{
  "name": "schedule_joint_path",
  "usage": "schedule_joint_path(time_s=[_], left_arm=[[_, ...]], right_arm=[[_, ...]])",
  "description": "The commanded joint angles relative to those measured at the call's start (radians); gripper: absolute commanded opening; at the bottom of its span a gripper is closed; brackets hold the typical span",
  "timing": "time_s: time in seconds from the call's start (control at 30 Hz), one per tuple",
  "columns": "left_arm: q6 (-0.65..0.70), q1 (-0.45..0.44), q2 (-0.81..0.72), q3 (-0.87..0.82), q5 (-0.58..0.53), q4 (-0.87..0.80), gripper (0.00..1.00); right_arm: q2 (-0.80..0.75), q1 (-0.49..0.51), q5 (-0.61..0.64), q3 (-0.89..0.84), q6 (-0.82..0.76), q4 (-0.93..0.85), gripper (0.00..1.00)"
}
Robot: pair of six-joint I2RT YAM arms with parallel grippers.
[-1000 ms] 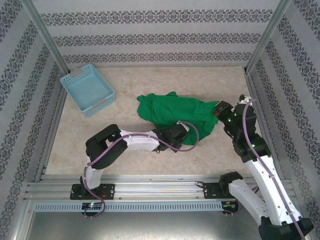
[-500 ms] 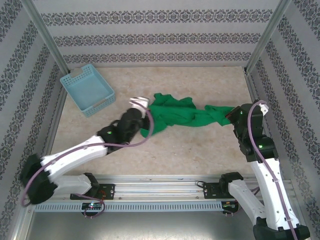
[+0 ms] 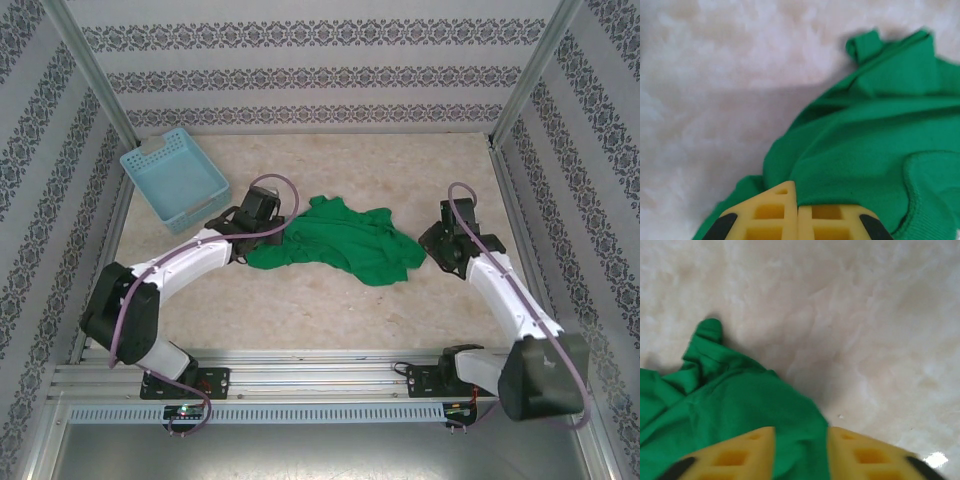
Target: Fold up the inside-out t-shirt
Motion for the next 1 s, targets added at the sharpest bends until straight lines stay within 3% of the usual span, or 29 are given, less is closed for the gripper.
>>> schedule_joint_path(time_s=[0.0,0.1,0.27,0.4,0.57,0.67,0.8,0.97], left_arm=[[-0.016,0.006,-0.049,-0.005,0.017,-0.023,0.0],[-0.002,0.007,-0.068,-0.023,-0.002,-0.021,0.0],[0.001,0.008,-0.067,-0.035,-0.023,-0.009,0.0],[-0.005,0.007,-0.07,-0.039,-0.031,0.011,0.0],[-0.004,0.008,-0.072,-0.031,-0.032,0.003,0.0],[-0.004,0.007,-0.09,-0.039,-0.045,0.0,0.0],[-0.006,0.009,-0.122,-0.055,-0.073,-0.006,0.0],[0.002,0.011,-0.163,-0.079,-0.106,-0.014,0.0]], right_arm=[[0.032,-0.039,-0.049,0.055,-0.121,-0.031,0.54],[0.02,-0.002,-0.005,0.096,-0.264,-0.092,0.67],[-0.028,0.204,0.026,0.09,-0.409,-0.093,0.67],[0.034,0.335,0.036,0.058,-0.387,-0.061,0.64],[0.18,0.408,0.062,0.066,-0.343,0.001,0.67],[0.314,0.406,0.162,0.136,-0.334,-0.066,0.74],[0.468,0.305,0.266,0.192,-0.308,-0.157,0.72],[0.382,0.108,0.243,0.115,-0.306,-0.126,0.65]])
